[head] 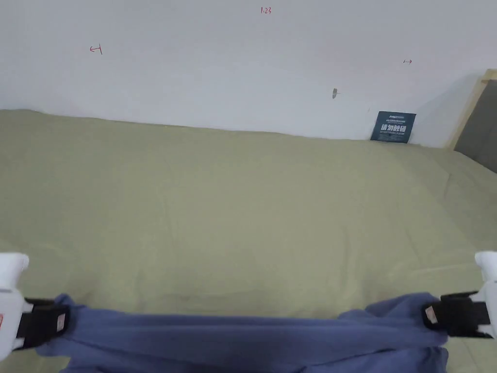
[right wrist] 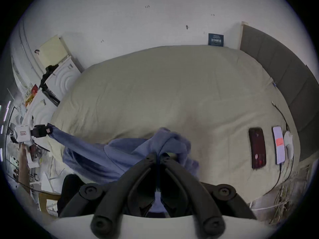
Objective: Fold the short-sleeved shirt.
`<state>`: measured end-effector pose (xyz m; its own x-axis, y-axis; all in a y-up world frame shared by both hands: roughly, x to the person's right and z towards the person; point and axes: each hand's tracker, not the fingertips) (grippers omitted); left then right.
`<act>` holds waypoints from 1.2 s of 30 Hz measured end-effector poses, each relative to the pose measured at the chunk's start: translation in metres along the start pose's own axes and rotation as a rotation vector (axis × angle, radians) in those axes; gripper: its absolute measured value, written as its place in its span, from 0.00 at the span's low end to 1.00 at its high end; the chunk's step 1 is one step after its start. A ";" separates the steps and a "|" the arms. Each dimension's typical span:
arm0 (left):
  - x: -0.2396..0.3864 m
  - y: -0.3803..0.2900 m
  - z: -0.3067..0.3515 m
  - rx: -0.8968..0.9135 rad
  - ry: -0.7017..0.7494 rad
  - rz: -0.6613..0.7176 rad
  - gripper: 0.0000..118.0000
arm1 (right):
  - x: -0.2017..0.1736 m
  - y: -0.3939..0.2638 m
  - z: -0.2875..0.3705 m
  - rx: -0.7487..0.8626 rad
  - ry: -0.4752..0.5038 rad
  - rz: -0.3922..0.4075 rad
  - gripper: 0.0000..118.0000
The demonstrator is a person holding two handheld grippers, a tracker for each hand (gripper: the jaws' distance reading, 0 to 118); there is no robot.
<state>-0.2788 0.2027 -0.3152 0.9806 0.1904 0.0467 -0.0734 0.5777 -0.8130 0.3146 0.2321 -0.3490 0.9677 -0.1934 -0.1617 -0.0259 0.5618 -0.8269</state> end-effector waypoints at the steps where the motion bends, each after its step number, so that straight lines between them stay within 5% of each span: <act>1: 0.000 -0.013 0.000 -0.003 0.004 0.001 0.03 | 0.000 -0.012 0.000 -0.015 -0.002 -0.004 0.03; 8: -0.006 -0.091 -0.029 -0.118 -0.008 0.085 0.03 | 0.019 -0.095 -0.037 -0.145 -0.067 -0.076 0.03; 17: -0.015 -0.125 -0.062 -0.128 0.034 0.130 0.04 | 0.021 -0.133 -0.069 -0.179 -0.161 -0.022 0.03; 18: -0.015 -0.123 -0.061 -0.128 0.034 0.119 0.08 | 0.020 -0.131 -0.068 -0.189 -0.161 -0.011 0.03; 20: -0.015 -0.117 -0.054 -0.125 0.030 0.115 0.44 | 0.018 -0.120 -0.060 -0.202 -0.148 -0.003 0.07; 22: -0.015 -0.107 -0.039 -0.127 0.026 0.124 0.84 | 0.014 -0.109 -0.047 -0.212 -0.147 0.074 0.35; 23: -0.016 -0.101 -0.030 -0.115 0.017 0.131 0.84 | 0.011 -0.102 -0.038 -0.194 -0.169 0.113 0.51; 24: -0.015 -0.092 -0.015 -0.090 -0.002 0.140 0.84 | 0.006 -0.093 -0.027 -0.162 -0.201 0.147 0.66; 25: -0.014 -0.082 -0.002 -0.039 -0.029 0.154 0.84 | 0.003 -0.085 -0.018 -0.144 -0.223 0.169 0.69; 33: 0.037 -0.023 0.031 0.109 0.091 -0.029 0.79 | -0.050 -0.037 0.002 0.005 -0.153 0.148 0.65; 35: 0.048 -0.024 0.022 0.105 0.090 -0.044 0.47 | -0.061 -0.039 -0.009 0.004 -0.163 0.141 0.38; 36: 0.052 -0.025 0.017 0.098 0.095 -0.058 0.23 | -0.065 -0.039 -0.015 -0.002 -0.160 0.137 0.14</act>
<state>-0.2291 0.2120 -0.2823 0.9961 0.0812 0.0332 -0.0290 0.6613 -0.7496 0.2490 0.2105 -0.3140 0.9825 0.0148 -0.1857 -0.1606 0.5722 -0.8042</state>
